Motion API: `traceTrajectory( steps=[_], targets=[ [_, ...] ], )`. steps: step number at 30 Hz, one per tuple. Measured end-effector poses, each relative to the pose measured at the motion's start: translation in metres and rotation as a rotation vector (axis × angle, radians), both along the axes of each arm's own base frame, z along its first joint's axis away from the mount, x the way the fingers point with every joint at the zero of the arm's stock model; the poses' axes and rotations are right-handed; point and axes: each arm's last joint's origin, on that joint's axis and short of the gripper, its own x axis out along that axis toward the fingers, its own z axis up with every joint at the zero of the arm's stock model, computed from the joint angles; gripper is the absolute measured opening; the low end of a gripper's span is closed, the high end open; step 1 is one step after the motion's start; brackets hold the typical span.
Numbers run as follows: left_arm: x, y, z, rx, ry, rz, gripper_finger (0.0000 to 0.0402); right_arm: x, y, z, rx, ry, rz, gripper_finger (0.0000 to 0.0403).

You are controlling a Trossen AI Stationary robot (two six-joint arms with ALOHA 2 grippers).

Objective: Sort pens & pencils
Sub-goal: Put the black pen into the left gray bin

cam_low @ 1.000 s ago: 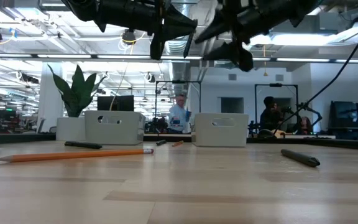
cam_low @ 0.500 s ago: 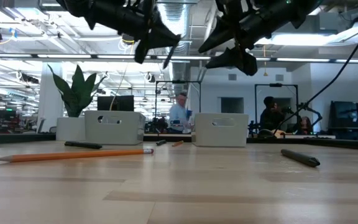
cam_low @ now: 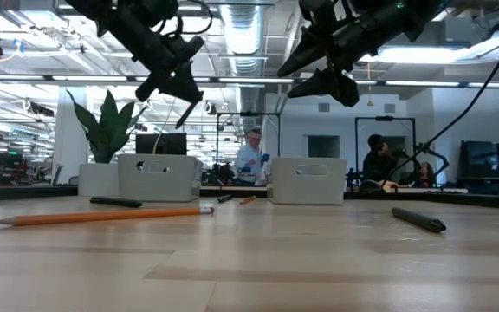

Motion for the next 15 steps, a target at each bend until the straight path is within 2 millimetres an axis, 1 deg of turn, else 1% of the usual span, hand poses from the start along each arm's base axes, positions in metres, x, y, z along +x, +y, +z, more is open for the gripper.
traceTrajectory(
  steps=[6,9,12,15],
  targets=[
    [-0.01,0.008,-0.013,-0.092,0.052,0.088,0.0043,0.0,0.0,0.001,-0.001,-0.009,0.0,0.0232],
    [-0.009,0.01,-0.023,-0.117,0.116,0.111,0.0043,0.001,0.0,0.001,-0.002,-0.011,0.0,0.0232],
    [-0.002,0.015,-0.032,-0.124,0.132,0.118,0.0043,0.001,0.0,0.001,-0.003,-0.016,0.0,0.0232],
    [0.005,0.019,-0.048,-0.163,0.174,0.128,0.0043,0.001,0.0,0.002,-0.004,-0.019,-0.001,0.0232]
  ],
)
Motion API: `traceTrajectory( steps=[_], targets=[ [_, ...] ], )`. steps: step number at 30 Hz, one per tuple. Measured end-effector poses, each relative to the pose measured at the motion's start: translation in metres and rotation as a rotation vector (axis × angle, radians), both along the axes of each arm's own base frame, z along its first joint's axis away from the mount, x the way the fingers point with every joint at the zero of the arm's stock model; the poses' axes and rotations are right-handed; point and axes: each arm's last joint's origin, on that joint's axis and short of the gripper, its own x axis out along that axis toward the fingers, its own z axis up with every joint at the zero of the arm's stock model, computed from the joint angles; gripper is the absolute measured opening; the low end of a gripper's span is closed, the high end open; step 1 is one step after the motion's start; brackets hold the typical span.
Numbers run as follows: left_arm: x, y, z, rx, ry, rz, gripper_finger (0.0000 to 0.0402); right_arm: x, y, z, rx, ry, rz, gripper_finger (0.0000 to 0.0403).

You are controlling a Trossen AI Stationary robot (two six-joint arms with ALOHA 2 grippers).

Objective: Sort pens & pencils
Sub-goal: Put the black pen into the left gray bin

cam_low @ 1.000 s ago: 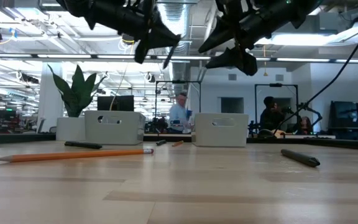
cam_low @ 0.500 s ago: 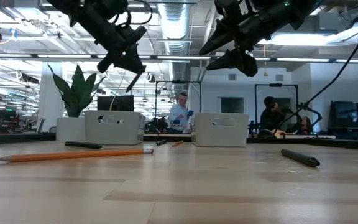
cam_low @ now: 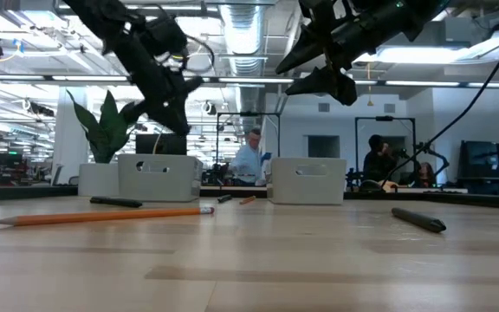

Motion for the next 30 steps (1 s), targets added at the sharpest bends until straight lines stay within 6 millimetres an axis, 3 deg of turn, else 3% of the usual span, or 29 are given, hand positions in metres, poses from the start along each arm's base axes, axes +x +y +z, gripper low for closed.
traceTrajectory(
  steps=[10,30],
  targets=[
    [0.011,0.009,-0.033,-0.074,0.091,0.018,0.0043,0.0,0.0,0.0,0.0,0.001,-0.001,0.0232],
    [0.011,0.009,-0.033,-0.063,0.11,-0.03,0.0044,0.0,0.0,0.0,-0.001,0.002,-0.002,0.0232]
  ],
)
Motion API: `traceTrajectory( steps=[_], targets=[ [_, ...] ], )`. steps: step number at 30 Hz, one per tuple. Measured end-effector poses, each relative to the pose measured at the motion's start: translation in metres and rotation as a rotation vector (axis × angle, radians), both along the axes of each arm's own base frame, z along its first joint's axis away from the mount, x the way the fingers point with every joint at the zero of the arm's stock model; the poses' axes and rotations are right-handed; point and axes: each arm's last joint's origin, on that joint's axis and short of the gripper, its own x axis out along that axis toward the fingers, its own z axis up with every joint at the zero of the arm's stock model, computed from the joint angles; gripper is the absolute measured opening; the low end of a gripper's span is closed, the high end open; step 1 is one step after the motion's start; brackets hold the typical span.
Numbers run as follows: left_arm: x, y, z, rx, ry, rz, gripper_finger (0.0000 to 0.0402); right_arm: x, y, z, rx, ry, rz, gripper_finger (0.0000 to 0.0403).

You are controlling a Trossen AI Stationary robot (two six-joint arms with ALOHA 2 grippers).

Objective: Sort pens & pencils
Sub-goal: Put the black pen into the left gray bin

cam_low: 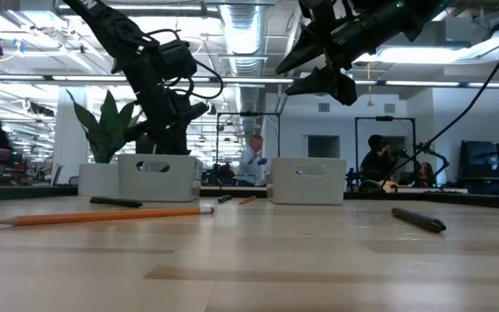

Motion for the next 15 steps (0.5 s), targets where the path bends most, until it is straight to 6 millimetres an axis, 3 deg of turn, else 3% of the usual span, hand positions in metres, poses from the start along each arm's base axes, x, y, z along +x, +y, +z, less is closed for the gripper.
traceTrajectory(
  steps=[15],
  targets=[
    [0.0005,0.0018,0.0017,0.037,-0.003,0.034,0.0102,0.0,0.0,0.0,0.0,0.0,0.0,0.0232]
  ],
)
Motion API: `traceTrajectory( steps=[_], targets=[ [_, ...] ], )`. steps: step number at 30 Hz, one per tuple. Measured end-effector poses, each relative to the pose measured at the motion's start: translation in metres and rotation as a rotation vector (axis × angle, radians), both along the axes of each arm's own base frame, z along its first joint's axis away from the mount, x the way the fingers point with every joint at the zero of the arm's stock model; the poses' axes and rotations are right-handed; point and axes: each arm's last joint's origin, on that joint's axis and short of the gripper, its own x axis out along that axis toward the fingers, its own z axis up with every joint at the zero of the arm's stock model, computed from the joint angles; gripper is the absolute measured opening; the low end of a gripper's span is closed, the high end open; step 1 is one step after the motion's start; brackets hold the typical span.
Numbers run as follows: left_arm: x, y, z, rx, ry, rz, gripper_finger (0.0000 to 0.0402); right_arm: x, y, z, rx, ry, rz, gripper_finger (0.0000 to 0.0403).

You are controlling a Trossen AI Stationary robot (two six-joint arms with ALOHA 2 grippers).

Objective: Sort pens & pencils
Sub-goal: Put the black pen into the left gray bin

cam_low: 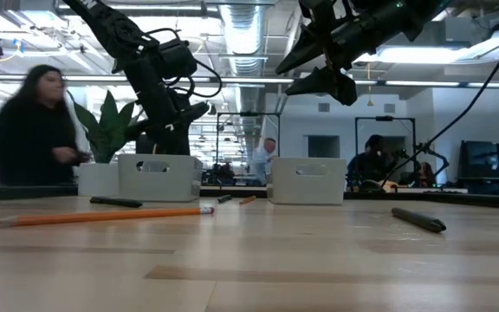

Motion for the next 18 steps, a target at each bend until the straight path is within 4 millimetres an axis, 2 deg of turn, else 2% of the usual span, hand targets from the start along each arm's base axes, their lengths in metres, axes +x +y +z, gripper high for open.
traceTrajectory(
  steps=[7,12,18],
  targets=[
    [0.0,-0.005,0.008,0.014,-0.018,-0.05,0.0103,0.0,0.0,0.0,0.0,0.0,0.0,0.0232],
    [-0.004,-0.019,0.034,0.065,-0.101,-0.114,0.0103,-0.001,0.0,-0.001,0.004,0.014,0.0,0.0232],
    [-0.008,-0.045,0.063,0.066,-0.236,-0.245,0.0103,-0.009,0.003,-0.013,0.104,0.155,0.017,0.0232]
  ],
)
